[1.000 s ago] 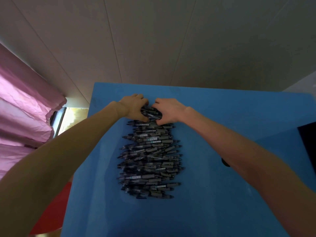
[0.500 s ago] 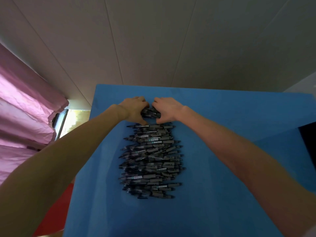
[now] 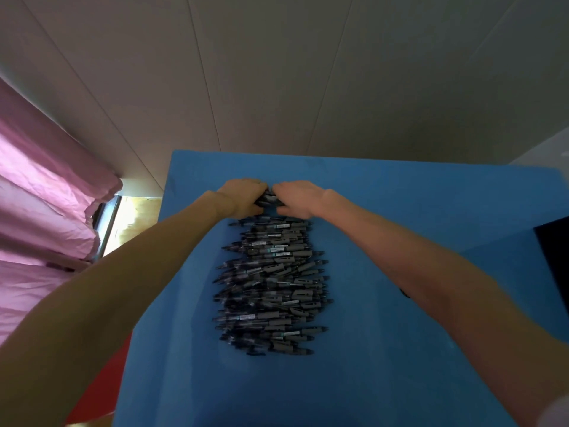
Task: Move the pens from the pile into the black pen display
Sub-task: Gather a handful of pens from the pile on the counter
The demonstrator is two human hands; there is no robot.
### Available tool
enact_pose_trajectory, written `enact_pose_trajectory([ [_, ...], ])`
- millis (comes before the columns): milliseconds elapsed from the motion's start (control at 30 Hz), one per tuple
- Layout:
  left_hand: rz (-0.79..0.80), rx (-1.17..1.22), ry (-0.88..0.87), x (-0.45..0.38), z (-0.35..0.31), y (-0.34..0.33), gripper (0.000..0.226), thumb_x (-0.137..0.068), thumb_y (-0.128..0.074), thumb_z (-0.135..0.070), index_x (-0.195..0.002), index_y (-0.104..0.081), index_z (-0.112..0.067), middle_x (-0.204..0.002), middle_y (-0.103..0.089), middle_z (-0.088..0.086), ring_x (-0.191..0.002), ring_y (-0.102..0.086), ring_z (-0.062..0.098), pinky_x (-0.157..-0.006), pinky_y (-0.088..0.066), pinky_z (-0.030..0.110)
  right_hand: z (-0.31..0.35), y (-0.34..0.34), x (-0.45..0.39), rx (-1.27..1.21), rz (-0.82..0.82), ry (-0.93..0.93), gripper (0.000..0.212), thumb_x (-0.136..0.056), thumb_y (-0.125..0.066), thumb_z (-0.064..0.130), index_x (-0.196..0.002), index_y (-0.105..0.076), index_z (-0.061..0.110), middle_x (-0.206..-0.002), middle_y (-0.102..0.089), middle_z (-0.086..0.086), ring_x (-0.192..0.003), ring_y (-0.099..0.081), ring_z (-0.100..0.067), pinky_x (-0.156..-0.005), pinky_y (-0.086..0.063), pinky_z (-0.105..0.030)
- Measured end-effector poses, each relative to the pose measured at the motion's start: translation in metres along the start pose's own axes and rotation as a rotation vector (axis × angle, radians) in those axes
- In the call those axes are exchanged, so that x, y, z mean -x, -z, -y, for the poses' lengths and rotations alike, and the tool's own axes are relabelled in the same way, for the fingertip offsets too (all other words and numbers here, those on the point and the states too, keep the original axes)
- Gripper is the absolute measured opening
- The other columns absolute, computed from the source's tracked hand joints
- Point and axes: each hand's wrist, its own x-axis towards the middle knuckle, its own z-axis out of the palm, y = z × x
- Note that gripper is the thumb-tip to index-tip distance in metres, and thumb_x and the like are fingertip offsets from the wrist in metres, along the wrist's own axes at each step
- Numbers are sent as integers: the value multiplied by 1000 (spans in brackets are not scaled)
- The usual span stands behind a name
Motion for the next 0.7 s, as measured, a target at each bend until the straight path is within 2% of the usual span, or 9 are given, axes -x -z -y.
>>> enact_pose_trajectory([
  [100,-41,19,-18,4,-1,5,20,-90,-65,-30,-100,-55,-16,-100,-59,3,-89,-57,24,-71,-42,35,2,2,9,-71,-20,-21,20,-98,-57,32,-99,-46,15,-92,-56,-5,-82,-57,-26,-65,-40,-36],
  [300,-103,72,-40,16,-8,7,24,-91,-66,-34,-102,-53,-18,-99,-55,2,-90,-58,25,-70,-41,35,8,6,24,-140,-80,-36,19,-100,-57,27,-107,-49,11,-99,-54,-5,-85,-54,-23,-68,-36,-33],
  [367,-112,76,-67,23,-11,11,29,-90,-65,-44,-104,-56,-20,-98,-57,0,-88,-59,24,-70,-44,36,12,6,32,-157,-86,-25,18,-100,-57,28,-106,-47,14,-99,-53,-3,-86,-56,-24,-69,-37,-34],
  [467,-139,51,-120,43,-21,20,47,-87,-57,-71,-101,-58,-26,-89,-63,-8,-78,-60,17,-68,-50,37,23,5,56,-189,-137,-1,21,-100,-57,32,-108,-48,15,-97,-51,1,-84,-55,-21,-67,-35,-32],
  [567,-239,21,-137,73,-36,22,63,-83,-45,-85,-99,-61,-26,-75,-64,-10,-67,-60,15,-63,-43,32,40,1,85,-194,-212,20,30,-102,-55,42,-110,-48,14,-96,-50,3,-80,-51,-18,-66,-35,-31],
  [633,-299,26,-139,94,-47,18,71,-80,-37,-90,-99,-65,-27,-74,-64,-10,-69,-59,15,-71,-41,32,52,-4,101,-204,-245,49,33,-102,-54,45,-111,-49,14,-98,-52,1,-80,-49,-16,-67,-34,-29],
  [700,-298,68,-131,112,-57,13,82,-76,-29,-96,-107,-66,-31,-88,-69,-12,-83,-61,14,-86,-42,34,61,-8,116,-188,-279,81,33,-102,-55,42,-115,-50,13,-104,-55,-1,-85,-50,-16,-71,-34,-27],
])
